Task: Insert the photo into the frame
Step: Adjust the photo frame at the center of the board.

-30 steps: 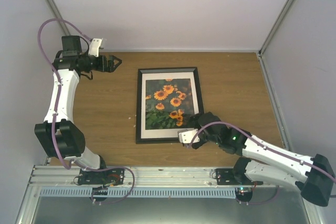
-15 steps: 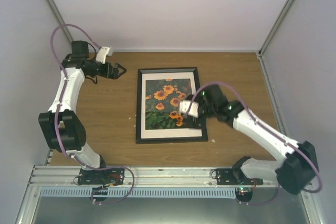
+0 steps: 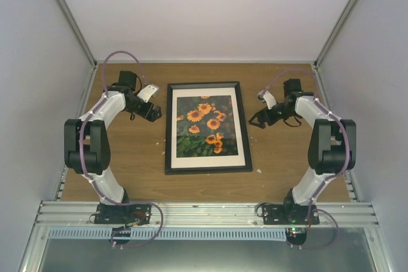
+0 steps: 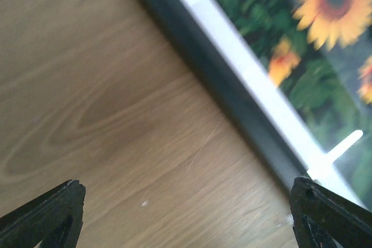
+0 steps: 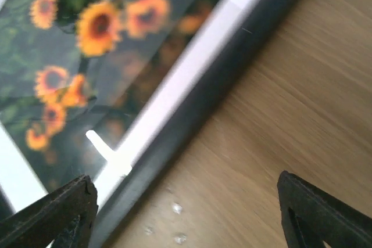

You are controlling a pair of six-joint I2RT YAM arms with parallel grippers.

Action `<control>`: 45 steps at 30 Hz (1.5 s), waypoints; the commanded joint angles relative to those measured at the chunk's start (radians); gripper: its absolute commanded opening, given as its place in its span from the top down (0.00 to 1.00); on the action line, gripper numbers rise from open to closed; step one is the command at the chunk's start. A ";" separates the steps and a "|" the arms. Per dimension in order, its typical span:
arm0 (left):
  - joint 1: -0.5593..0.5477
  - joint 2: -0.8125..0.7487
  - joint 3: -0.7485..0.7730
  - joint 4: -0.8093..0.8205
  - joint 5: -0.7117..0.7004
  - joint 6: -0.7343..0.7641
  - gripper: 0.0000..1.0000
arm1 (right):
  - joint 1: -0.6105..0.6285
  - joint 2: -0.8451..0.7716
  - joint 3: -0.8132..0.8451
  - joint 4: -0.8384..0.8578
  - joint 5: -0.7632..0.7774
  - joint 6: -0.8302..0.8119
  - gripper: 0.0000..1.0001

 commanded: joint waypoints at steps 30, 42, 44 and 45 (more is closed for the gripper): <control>-0.770 -0.121 -0.318 0.164 -0.117 0.097 0.42 | 0.218 0.740 0.826 -0.025 0.028 0.187 0.63; -0.509 -0.117 -0.014 0.047 0.118 0.107 0.22 | 0.186 0.408 0.752 0.022 -0.097 0.191 0.41; -0.438 -0.046 0.053 0.076 0.083 0.117 0.19 | 0.179 0.308 0.621 0.022 -0.039 0.180 0.38; -0.405 0.005 0.100 0.080 0.088 0.123 0.18 | 0.173 0.263 0.553 0.018 -0.015 0.179 0.36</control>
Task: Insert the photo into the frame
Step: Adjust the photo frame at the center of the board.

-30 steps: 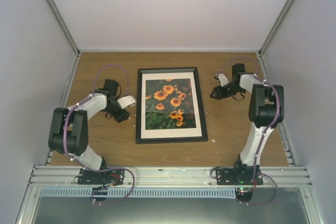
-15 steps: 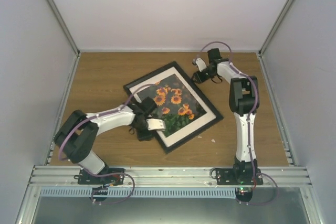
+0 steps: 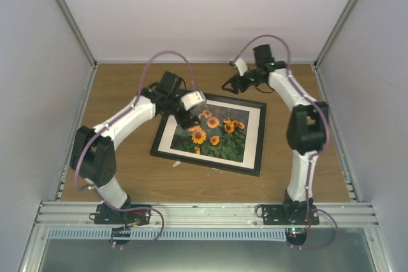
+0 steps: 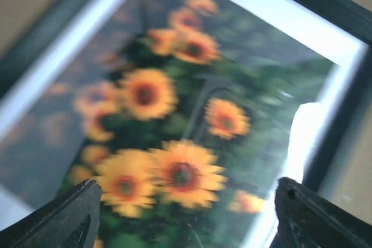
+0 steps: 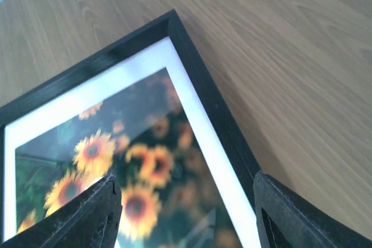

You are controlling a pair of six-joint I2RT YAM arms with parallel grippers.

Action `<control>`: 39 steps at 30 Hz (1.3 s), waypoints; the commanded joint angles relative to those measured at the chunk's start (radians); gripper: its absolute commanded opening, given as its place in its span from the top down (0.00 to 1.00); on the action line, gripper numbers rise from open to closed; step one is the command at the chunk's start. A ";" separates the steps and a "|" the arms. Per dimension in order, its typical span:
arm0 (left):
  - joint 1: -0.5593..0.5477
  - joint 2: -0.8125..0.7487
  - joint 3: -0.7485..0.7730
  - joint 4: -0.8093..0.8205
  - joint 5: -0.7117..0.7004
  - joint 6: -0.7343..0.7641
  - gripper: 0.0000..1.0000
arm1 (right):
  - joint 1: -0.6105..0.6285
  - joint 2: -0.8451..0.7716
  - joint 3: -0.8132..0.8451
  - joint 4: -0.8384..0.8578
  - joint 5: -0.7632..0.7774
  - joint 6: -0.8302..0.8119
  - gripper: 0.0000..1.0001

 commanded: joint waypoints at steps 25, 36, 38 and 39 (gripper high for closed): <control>0.268 0.884 0.904 -0.046 0.078 -0.003 0.02 | -0.165 -0.469 -0.877 0.073 0.459 -0.012 0.37; 0.420 0.567 0.358 -0.048 0.160 0.128 0.23 | -0.155 -0.067 -0.467 0.128 0.543 -0.104 0.56; 0.442 0.499 0.248 -0.041 0.157 0.153 0.25 | -0.119 0.032 -0.314 0.118 0.517 -0.113 0.58; 0.450 0.464 0.189 -0.039 0.156 0.168 0.26 | -0.093 0.078 -0.224 0.107 0.510 -0.114 0.59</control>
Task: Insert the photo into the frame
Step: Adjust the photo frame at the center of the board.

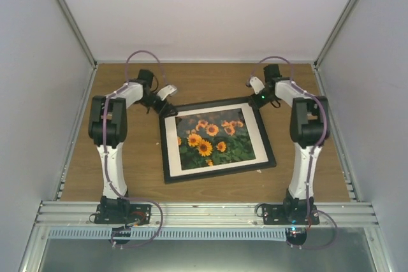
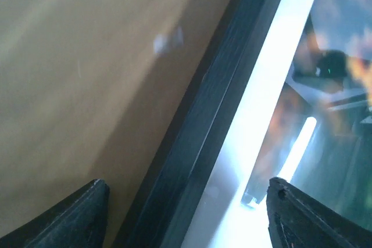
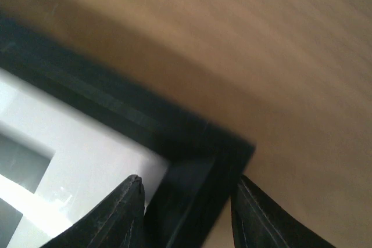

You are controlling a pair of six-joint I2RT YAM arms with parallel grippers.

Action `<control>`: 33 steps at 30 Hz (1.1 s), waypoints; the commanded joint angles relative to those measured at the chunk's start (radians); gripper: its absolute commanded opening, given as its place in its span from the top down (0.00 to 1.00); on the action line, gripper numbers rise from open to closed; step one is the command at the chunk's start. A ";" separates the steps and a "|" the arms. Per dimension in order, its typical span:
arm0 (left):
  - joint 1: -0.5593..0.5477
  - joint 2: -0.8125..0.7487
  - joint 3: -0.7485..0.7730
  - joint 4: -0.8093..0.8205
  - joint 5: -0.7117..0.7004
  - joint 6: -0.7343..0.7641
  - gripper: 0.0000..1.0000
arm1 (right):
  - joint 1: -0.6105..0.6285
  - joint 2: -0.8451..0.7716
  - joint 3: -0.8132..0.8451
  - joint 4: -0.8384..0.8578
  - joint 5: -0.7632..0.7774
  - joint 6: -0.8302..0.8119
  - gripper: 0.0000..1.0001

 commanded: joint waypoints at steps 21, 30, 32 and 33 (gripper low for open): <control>0.061 -0.231 -0.249 0.017 0.003 -0.006 0.19 | 0.040 -0.385 -0.166 -0.204 -0.194 -0.141 0.47; -0.002 -0.191 -0.257 0.015 0.003 0.001 0.20 | -0.066 -0.673 -0.648 -0.211 0.022 -0.273 0.61; -0.001 -0.196 -0.279 0.018 0.002 0.007 0.20 | -0.063 -0.641 -0.660 -0.191 0.016 -0.269 0.62; -0.002 -0.198 -0.289 0.017 0.000 0.014 0.20 | -0.063 -0.607 -0.662 -0.176 0.010 -0.266 0.62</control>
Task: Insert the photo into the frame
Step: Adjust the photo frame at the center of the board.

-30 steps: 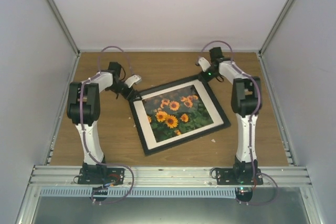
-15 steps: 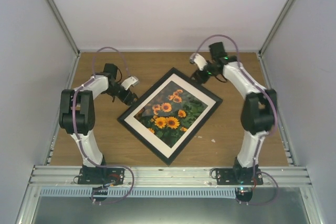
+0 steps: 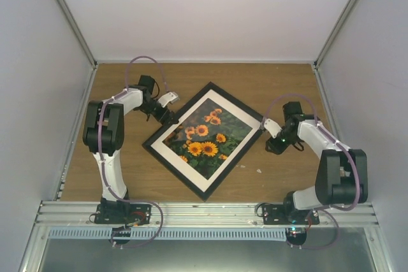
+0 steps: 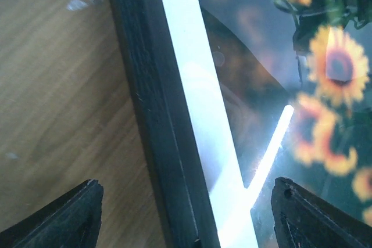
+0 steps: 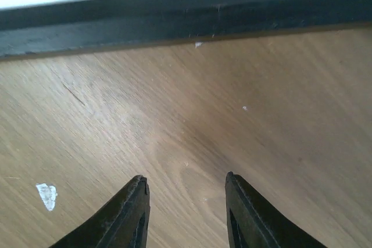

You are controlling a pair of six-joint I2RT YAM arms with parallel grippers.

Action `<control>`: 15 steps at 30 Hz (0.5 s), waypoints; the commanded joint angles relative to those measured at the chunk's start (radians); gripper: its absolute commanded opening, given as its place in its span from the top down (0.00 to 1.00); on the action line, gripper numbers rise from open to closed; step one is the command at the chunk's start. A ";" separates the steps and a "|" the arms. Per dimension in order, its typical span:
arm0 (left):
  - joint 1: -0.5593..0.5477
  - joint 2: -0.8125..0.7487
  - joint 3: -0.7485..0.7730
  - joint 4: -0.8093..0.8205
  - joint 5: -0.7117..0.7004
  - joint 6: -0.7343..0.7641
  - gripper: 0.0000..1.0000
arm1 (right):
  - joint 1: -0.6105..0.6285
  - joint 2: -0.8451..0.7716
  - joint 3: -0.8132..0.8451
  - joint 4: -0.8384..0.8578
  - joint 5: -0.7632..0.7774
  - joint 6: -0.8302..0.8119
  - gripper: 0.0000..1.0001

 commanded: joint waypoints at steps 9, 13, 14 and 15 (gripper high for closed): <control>-0.004 -0.120 -0.216 0.009 -0.014 0.097 0.21 | 0.030 0.326 0.110 0.220 -0.047 0.032 0.65; -0.004 -0.175 -0.309 0.013 0.002 0.114 0.21 | 0.079 0.435 0.254 0.258 -0.052 0.067 0.66; -0.004 -0.185 -0.327 0.015 0.009 0.115 0.21 | 0.091 0.469 0.308 0.264 -0.057 0.074 0.66; -0.003 -0.193 -0.345 0.019 0.011 0.108 0.21 | 0.102 0.499 0.351 0.267 -0.066 0.081 0.66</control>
